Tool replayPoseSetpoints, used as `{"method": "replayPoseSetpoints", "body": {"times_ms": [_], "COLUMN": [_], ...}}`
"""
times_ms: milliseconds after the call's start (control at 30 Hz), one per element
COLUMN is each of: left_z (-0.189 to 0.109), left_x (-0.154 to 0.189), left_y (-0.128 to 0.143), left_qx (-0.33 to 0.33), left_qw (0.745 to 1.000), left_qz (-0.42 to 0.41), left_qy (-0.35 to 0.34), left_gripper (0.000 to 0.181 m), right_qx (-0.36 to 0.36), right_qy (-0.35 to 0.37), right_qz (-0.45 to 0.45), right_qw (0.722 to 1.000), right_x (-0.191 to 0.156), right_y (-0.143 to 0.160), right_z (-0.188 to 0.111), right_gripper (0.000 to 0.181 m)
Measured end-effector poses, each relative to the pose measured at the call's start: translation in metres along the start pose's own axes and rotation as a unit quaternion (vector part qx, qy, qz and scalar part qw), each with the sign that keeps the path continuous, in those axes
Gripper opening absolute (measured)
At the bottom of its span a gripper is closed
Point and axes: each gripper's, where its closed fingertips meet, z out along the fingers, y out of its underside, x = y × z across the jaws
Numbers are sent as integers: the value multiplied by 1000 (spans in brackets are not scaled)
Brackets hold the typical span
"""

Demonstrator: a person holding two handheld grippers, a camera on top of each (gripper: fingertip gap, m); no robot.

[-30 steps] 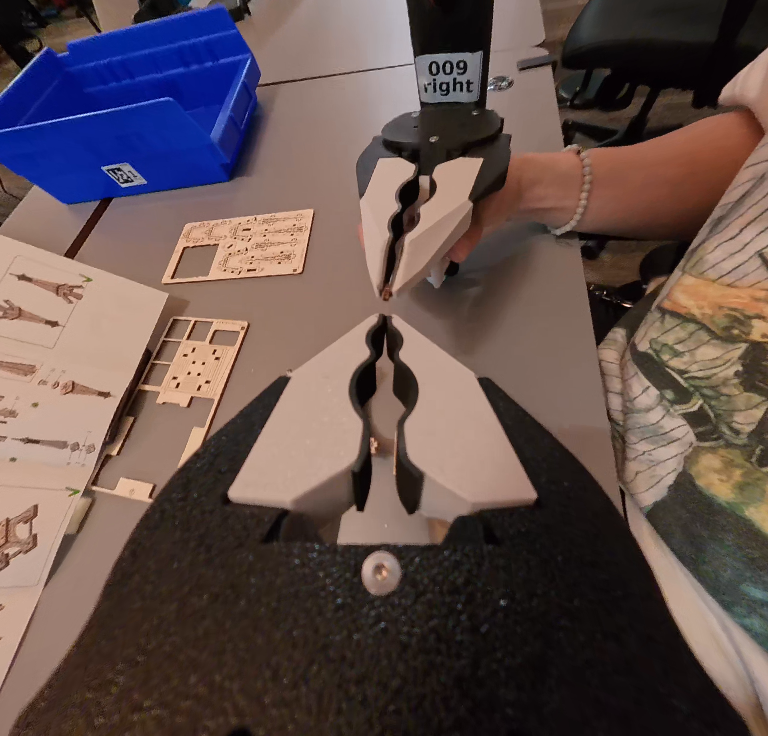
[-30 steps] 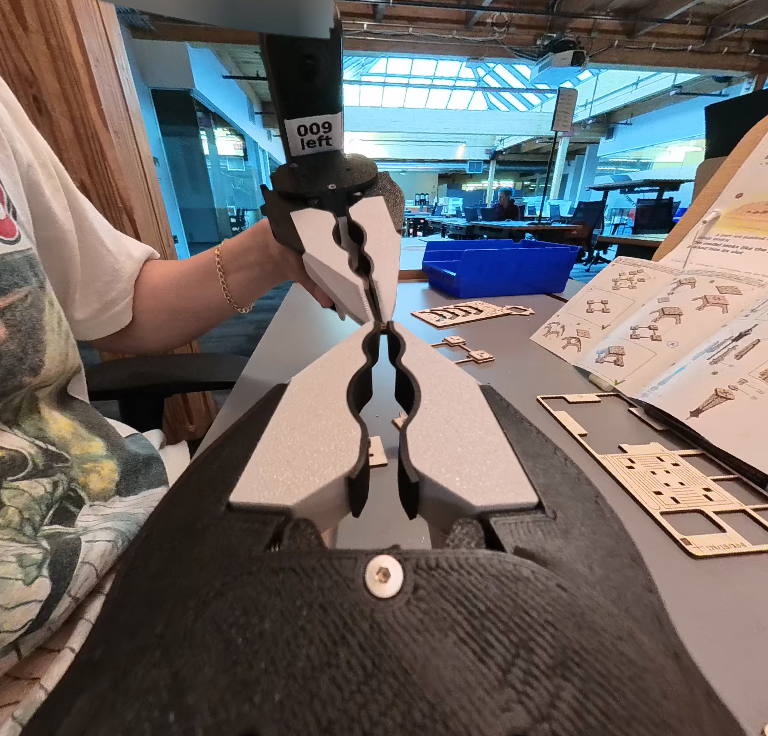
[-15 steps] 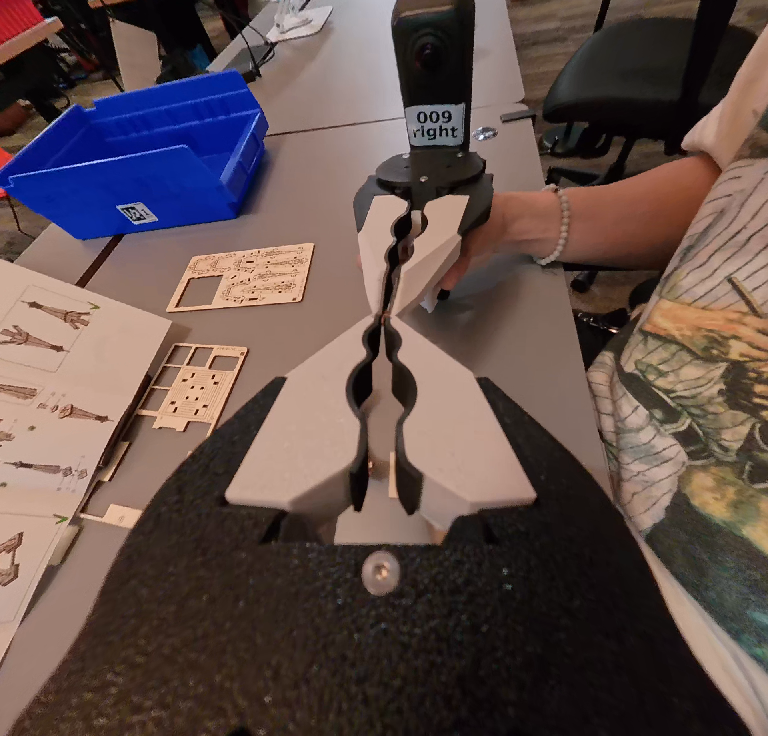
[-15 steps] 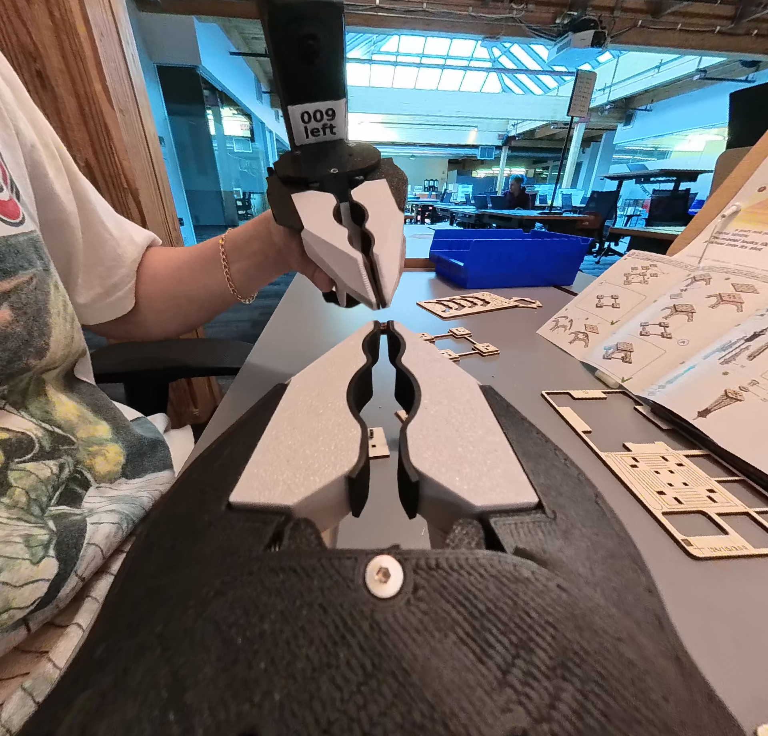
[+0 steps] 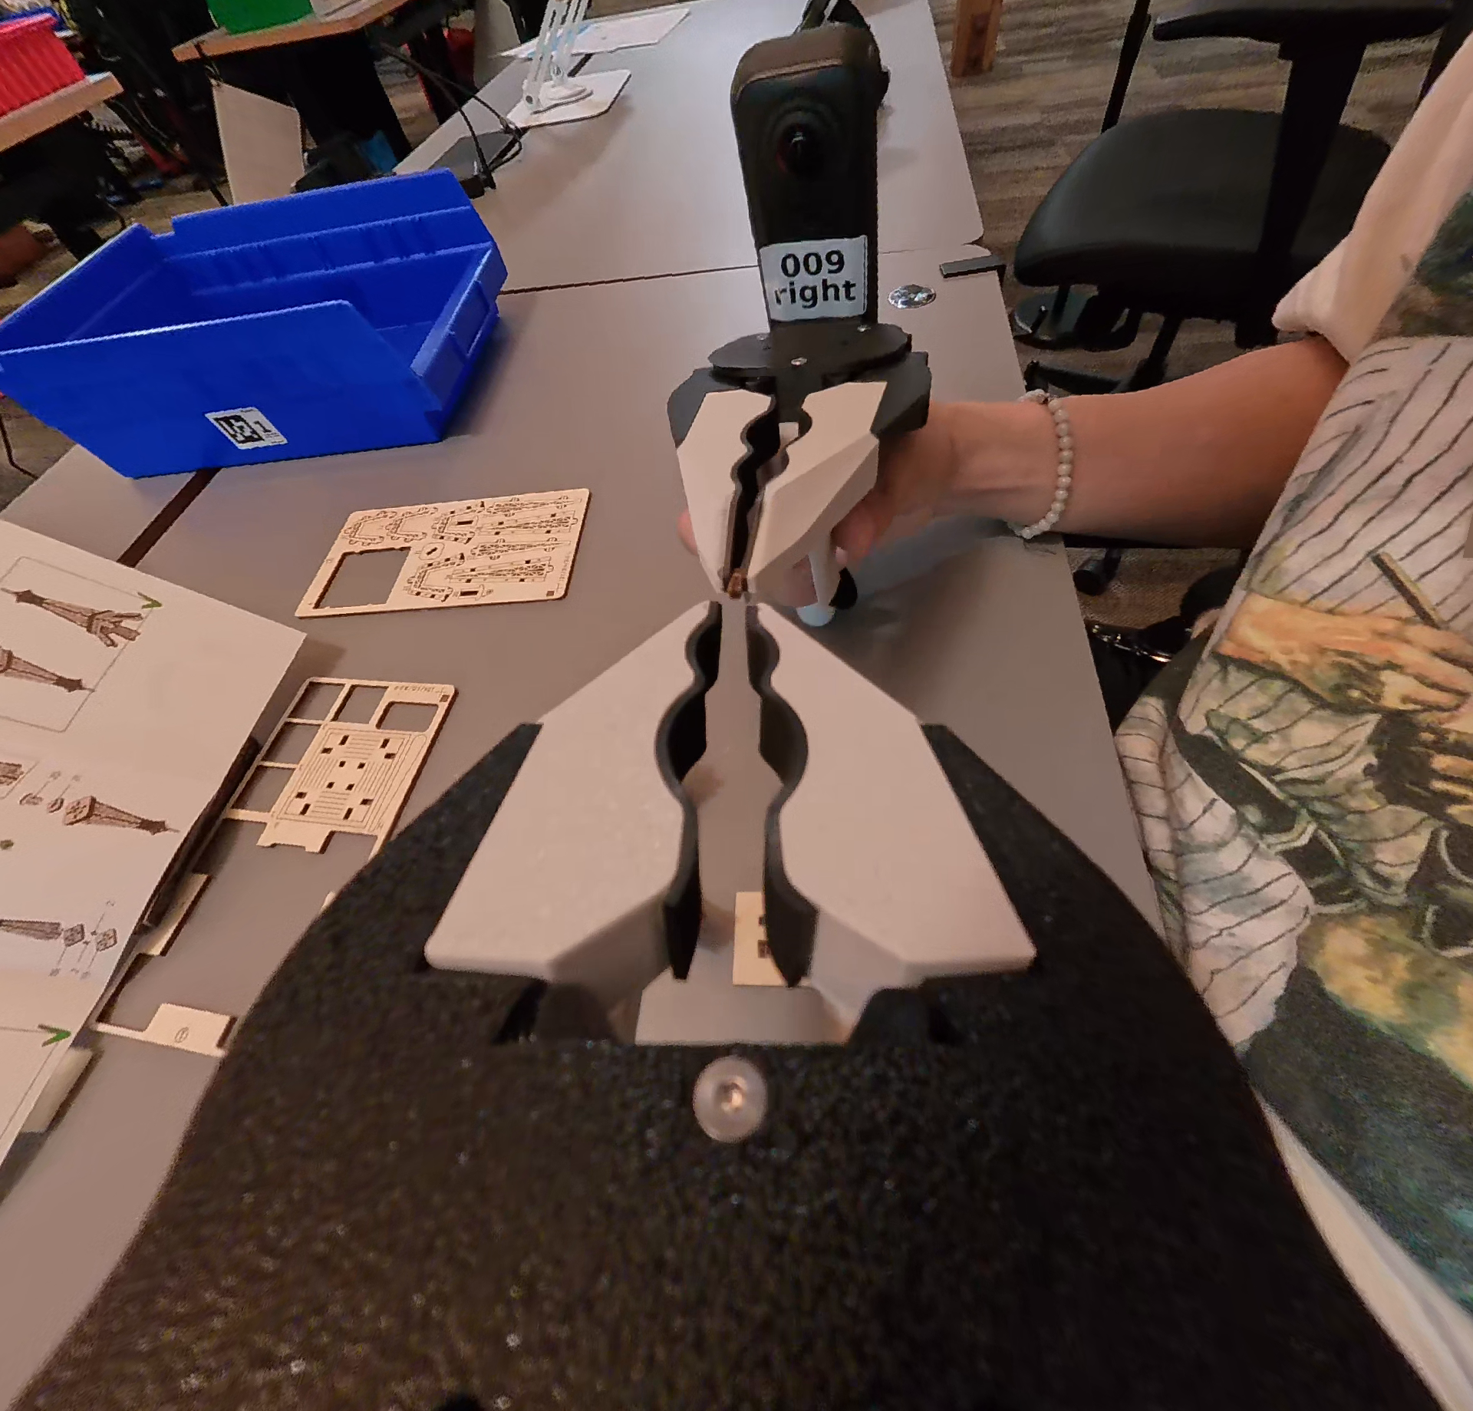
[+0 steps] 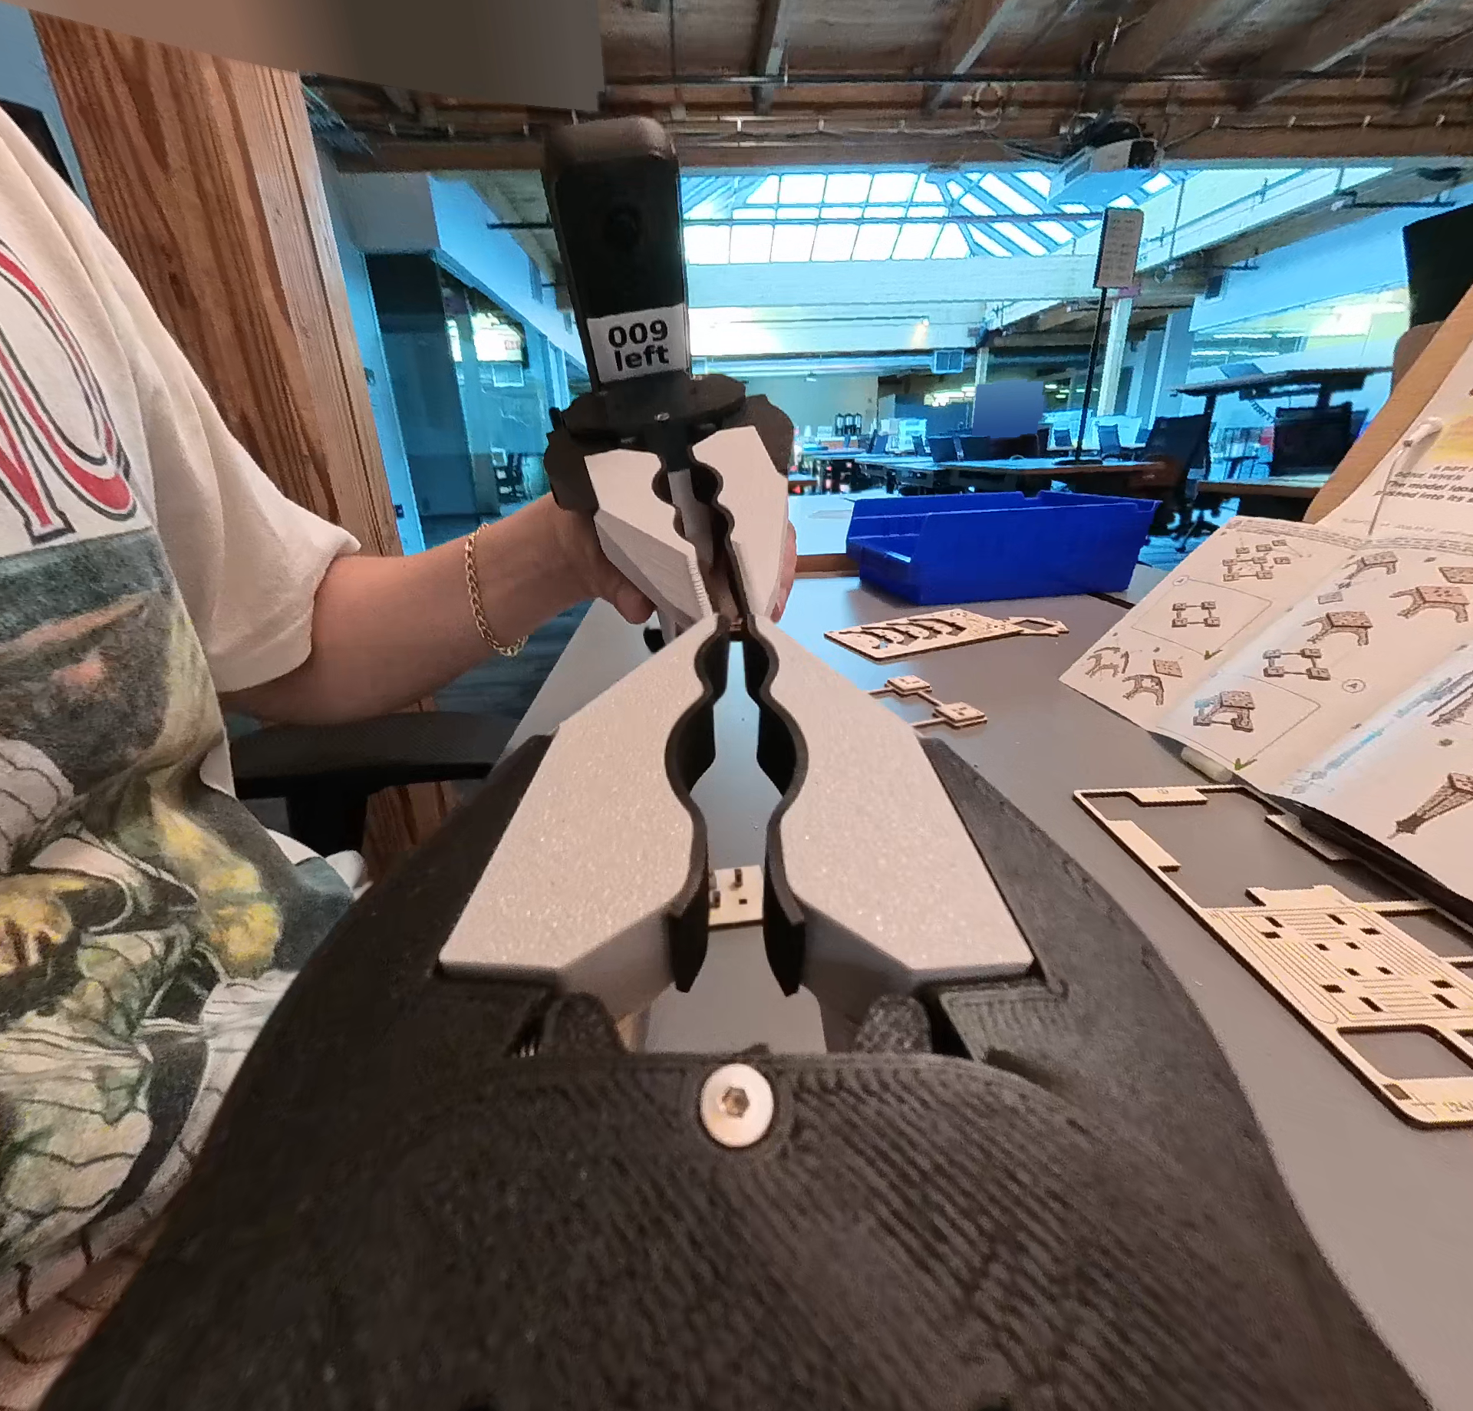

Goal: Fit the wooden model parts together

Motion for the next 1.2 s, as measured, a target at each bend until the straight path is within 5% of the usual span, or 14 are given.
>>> {"method": "replayPoseSetpoints", "body": {"times_ms": [533,800,1200], "left_z": [-1,-9,-23], "left_x": [-1,-3,-23], "left_y": [-3,2,6], "left_qx": [-9,-36,-5], "left_qw": [999,998,996], "left_qz": [26,41,-19], "left_qy": [-21,-43,-85], "left_gripper": [0,0,0], "right_qx": [9,-52,-51], "right_qy": [-3,11,11], "right_qz": [-10,-63,-42], "right_qw": [1000,997,998], "right_x": [-3,0,2], "right_y": [-2,10,10], "right_z": [0,-4,-6], "right_gripper": [1,0,0]}}
